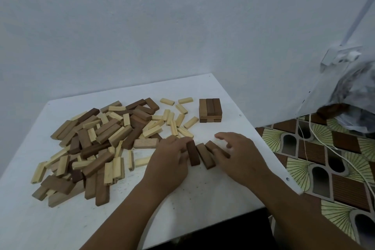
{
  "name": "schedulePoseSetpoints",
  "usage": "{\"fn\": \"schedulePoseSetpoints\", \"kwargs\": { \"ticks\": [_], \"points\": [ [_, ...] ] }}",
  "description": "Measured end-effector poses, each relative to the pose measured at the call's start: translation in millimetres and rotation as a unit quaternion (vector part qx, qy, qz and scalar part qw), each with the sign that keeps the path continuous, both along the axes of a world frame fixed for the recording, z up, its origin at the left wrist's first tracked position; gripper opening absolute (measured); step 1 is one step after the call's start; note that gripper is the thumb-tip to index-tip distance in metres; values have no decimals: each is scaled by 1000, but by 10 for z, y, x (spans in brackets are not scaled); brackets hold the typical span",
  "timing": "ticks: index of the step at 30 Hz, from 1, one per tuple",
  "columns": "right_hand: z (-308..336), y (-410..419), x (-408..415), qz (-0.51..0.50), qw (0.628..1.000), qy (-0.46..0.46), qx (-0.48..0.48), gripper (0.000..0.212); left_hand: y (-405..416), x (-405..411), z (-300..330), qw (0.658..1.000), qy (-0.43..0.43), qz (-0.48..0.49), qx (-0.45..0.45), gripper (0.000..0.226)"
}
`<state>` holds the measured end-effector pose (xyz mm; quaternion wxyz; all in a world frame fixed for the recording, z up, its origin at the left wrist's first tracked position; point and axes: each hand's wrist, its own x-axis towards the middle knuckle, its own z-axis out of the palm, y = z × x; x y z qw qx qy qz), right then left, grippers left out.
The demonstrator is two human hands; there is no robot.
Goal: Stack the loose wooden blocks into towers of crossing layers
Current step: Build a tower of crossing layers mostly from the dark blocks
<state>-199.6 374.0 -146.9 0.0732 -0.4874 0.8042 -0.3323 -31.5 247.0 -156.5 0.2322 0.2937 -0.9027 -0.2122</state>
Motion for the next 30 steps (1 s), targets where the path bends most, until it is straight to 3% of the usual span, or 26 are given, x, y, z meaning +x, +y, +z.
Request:
{"fn": "schedulePoseSetpoints", "kwargs": {
  "ticks": [3,8,12,15,19,27,30],
  "points": [
    [45,65,-56,32,999,-25,-15,35,-75,11,5,999,-38,-5,-11,47],
    [92,86,-43,118,992,-25,35,42,-103,-22,2,997,-49,-12,-60,38],
    [31,48,-53,142,989,16,33,23,-103,4,18,998,-17,-30,-50,39],
    [34,41,-49,157,987,25,33,17,-54,3,93,998,-39,-46,-31,49],
    [45,41,-55,164,985,32,47,24,-71,-25,138,995,-73,-68,-22,44],
    [23,28,-45,154,987,14,43,24,-157,-47,105,995,-50,-86,-22,39],
    [42,37,44,133,991,17,29,44,-166,-48,112,994,-57,-86,-20,40]
  ]
}}
